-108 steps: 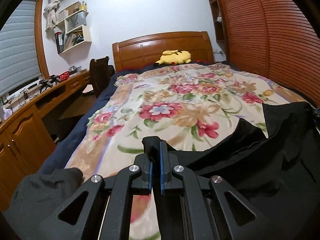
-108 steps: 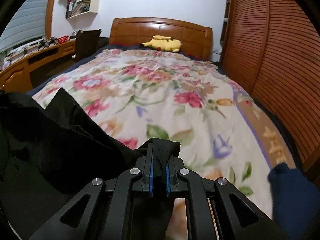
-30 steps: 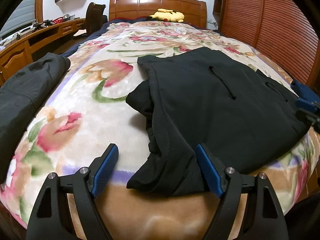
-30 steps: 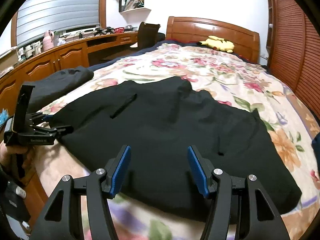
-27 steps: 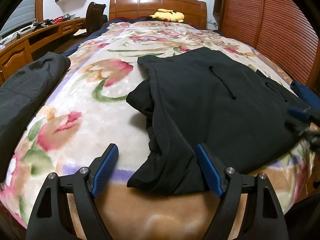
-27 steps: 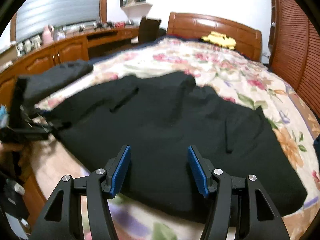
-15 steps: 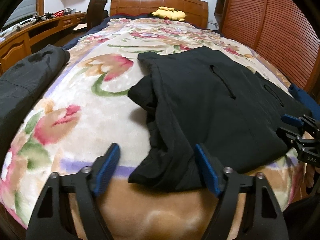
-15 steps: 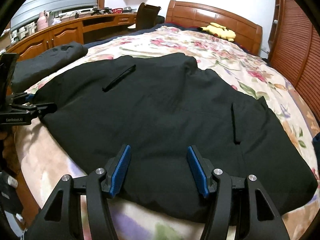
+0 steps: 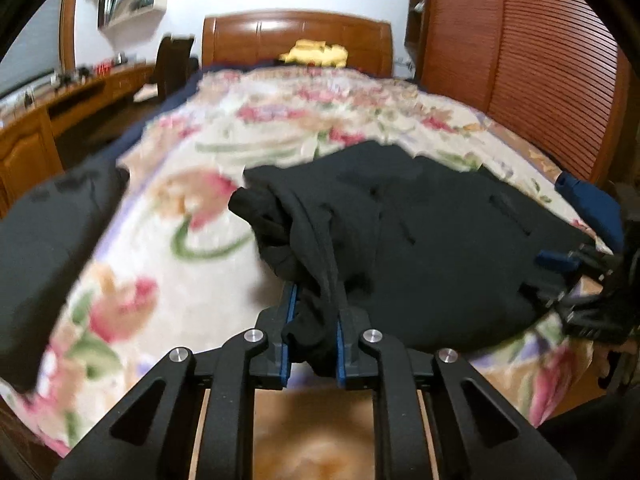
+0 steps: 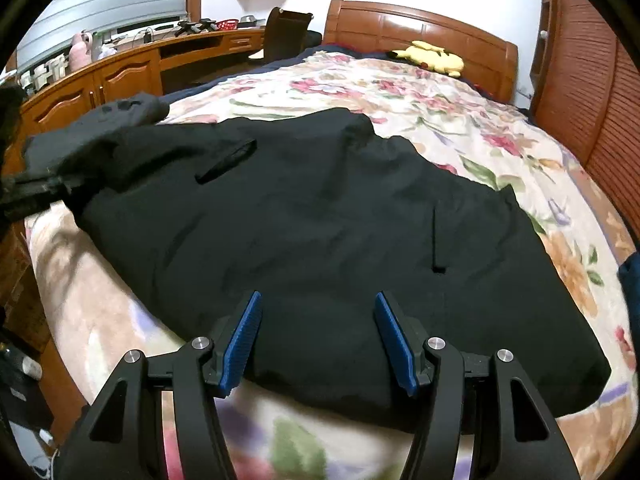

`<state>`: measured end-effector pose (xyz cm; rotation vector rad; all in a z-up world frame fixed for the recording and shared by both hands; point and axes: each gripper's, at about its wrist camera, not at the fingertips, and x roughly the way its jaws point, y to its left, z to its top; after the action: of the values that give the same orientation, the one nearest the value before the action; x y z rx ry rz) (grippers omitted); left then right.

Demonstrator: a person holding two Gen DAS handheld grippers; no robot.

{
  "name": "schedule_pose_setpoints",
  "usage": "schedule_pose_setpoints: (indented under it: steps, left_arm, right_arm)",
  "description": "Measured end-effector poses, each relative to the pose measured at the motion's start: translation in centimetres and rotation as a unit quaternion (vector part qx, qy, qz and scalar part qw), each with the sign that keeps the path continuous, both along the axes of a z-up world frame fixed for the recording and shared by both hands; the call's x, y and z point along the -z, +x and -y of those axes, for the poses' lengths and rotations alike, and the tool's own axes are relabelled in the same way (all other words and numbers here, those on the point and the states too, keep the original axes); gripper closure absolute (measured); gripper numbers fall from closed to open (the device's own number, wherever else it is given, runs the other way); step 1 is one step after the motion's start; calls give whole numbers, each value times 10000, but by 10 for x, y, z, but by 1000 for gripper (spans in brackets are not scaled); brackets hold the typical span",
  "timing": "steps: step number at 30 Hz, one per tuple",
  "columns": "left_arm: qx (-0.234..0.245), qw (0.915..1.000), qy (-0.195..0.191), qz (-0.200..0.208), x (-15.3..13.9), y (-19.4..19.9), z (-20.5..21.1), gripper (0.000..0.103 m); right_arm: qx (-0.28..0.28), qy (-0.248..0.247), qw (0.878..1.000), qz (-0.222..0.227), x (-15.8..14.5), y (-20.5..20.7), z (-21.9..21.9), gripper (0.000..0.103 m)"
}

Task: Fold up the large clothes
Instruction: 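Grasp the side edge of the folded coat with the left gripper, then fold the held coat side across the coat with the left gripper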

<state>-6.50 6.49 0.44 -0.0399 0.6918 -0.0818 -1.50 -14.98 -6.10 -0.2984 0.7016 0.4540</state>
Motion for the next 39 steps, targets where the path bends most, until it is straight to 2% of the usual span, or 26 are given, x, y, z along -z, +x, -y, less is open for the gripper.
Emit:
schedule_pose_setpoints:
  steps: [6,12,15,20,28,34,39]
  left_arm:
    - [160,9990,61,418,-36,-3,24,87]
    - [442,9969,170,629,-59,-4,54,88]
    - [641,9951,242,717,-69,-4,75,88]
    - [983,9911,373,811,-82,-1,114,89]
    - [1515,9836,472,856,-102,14,186,90]
    - [1943,9773,447,713,-100,29,248,90]
    - [2344,9704,419,395,-72,30,288,90]
  right_arm:
    - [-72,-19,9999,-117,5,4,-1,42]
    - [6,126,9998,-156,-8,6,12,42]
    - [179,292,9993,-115,-17,9,32,42]
    - [636,257,9976,125,-31,10,69,42]
    - [1139,590,9913,282,-51,0,131,42]
    - [1539,666,9849,438,-61,-9,171,42]
    - [1774,726,9805,443,-60,-15,194,42]
